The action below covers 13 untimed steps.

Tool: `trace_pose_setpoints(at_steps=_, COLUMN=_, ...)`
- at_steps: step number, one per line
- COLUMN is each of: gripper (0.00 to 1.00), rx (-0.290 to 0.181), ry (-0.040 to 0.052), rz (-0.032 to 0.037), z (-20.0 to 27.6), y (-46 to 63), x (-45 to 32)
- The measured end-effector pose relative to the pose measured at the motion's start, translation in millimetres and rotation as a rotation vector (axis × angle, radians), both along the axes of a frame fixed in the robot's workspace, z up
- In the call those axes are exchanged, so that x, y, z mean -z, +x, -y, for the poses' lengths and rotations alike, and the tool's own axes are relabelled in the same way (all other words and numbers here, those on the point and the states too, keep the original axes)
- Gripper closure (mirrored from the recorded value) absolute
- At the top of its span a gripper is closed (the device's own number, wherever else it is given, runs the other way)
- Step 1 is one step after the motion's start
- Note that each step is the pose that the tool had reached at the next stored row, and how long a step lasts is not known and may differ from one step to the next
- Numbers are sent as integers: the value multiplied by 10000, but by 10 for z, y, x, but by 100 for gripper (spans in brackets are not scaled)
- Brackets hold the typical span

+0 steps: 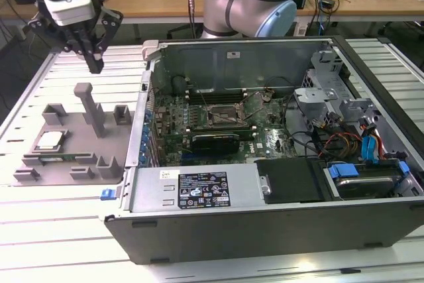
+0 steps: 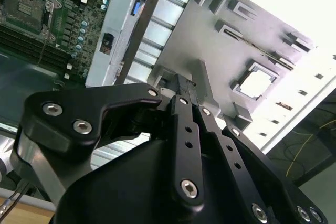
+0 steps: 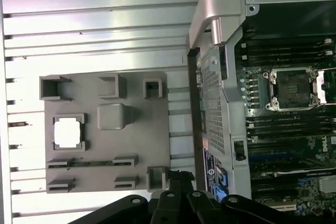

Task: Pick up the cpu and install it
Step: 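Reach for the cpu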

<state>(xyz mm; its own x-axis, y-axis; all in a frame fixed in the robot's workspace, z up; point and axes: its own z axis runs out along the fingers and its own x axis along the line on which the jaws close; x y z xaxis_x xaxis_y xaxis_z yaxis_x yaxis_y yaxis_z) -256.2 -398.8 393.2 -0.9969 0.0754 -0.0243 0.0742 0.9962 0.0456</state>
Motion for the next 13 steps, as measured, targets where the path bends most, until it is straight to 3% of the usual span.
trace_pose_setpoints(at_steps=13, gripper=89, rx=0, ry=1, rz=0, z=0, y=-281, x=0)
